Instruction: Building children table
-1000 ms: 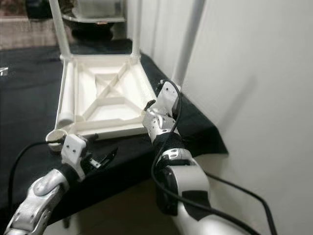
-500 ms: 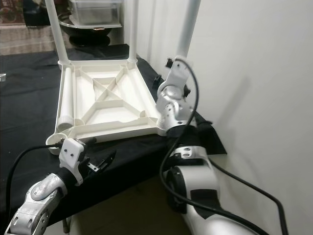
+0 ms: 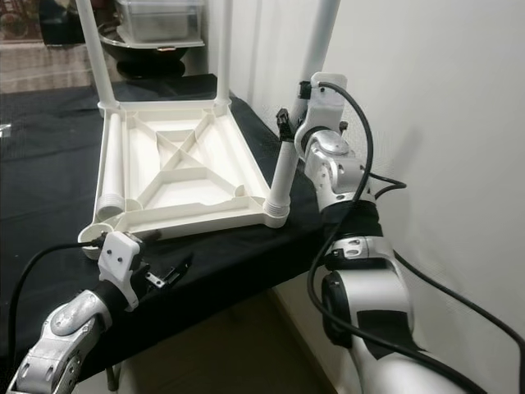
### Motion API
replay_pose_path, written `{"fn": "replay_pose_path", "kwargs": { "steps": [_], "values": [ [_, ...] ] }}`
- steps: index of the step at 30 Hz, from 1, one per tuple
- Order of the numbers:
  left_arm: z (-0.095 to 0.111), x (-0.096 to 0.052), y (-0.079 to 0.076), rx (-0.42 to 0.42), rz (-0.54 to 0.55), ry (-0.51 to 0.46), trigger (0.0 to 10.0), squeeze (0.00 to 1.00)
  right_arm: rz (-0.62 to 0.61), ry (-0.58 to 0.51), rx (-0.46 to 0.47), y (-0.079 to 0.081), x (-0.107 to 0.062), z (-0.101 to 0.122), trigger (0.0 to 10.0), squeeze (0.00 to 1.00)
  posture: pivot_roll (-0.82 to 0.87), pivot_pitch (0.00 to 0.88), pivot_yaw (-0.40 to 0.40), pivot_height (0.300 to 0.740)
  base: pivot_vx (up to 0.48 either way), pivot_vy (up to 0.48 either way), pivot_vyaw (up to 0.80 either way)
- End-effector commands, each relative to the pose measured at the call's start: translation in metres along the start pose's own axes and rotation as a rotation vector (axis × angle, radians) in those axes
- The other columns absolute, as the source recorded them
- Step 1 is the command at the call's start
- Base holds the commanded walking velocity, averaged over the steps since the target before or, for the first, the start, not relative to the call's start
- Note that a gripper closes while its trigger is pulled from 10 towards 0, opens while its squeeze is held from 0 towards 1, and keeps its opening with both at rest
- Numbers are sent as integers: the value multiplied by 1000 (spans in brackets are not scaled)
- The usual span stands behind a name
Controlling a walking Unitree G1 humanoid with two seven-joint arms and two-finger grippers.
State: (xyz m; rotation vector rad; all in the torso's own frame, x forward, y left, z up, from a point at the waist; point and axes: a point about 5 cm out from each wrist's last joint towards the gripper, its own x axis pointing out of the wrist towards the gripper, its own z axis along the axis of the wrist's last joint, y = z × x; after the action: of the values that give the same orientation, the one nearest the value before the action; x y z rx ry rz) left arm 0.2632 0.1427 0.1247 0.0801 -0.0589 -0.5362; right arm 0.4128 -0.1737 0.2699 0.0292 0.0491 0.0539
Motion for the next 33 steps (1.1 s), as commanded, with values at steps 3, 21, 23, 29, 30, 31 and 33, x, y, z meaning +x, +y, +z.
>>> {"fn": "replay_pose_path", "kwargs": {
  "steps": [3,21,23,29,30,31,33],
  "values": [
    [0,0,0,0,-12,6,10000,0,87,-10,3,-1,1,2,10000,0,51,0,-107,740,0,0,0],
    [-1,-3,2,7,-10,14,10000,0,177,-1,12,-16,7,-9,0,0,68,0,-118,740,0,0,0],
    [-1,-3,2,7,-10,15,10000,0,170,3,9,-18,7,-10,0,0,68,0,-118,740,0,0,0],
    [-2,-4,1,5,-13,18,10000,0,184,7,14,-19,7,-15,0,0,63,0,-114,740,0,0,0],
    [-2,-4,1,5,-13,18,10000,0,184,7,14,-19,7,-15,0,0,63,0,-114,740,0,0,0],
    [-2,-3,1,3,-15,17,10000,0,174,14,38,-18,7,-19,0,0,63,0,-114,740,0,0,0],
    [-2,-3,1,2,-16,17,10000,0,170,17,45,-18,7,-20,0,0,63,0,-114,740,0,0,0]
  ]
}}
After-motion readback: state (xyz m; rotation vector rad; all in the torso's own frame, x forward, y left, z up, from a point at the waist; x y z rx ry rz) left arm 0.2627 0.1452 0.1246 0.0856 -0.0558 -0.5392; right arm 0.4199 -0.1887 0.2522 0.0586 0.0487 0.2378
